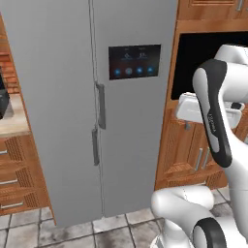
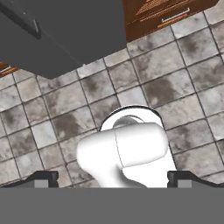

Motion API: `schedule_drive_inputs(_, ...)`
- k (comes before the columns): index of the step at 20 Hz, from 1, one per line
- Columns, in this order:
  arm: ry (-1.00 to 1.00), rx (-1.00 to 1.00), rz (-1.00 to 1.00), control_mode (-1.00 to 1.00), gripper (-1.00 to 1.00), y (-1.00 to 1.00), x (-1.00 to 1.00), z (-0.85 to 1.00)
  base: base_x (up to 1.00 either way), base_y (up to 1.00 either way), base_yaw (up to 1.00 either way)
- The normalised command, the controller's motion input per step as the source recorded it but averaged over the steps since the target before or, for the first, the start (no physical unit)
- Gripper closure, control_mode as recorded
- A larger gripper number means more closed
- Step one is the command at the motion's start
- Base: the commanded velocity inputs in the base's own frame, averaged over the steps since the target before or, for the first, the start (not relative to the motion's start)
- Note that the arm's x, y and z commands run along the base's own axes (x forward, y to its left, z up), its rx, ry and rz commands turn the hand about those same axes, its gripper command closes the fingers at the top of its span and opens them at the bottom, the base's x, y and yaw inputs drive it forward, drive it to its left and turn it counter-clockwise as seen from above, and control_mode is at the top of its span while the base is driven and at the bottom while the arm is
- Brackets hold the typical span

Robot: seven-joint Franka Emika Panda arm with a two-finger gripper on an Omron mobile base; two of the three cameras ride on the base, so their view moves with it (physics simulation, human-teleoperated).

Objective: Move the hot dog bun to the plate on the dining table and place the condiment next to that plate. Then navigate to the fridge and take the sausage and place it on the plate as well.

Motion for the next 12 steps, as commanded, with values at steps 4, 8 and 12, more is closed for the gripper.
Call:
schedule_drive_inputs(4, 0.00, 0.00, 0.00, 1.00, -1.00, 0.00, 0.00, 0.00, 0.00, 0.43, -0.18)
schedule_drive_inputs(8, 0.00, 0.00, 0.00, 1.00, -1.00, 0.00, 0.00, 0.00, 0.30, -0.17, -0.08)
schedule_drive_inputs(12, 0.00, 0.00, 0.00, 1.00, -1.00, 0.00, 0.00, 0.00, 0.49, -0.15, -0.01)
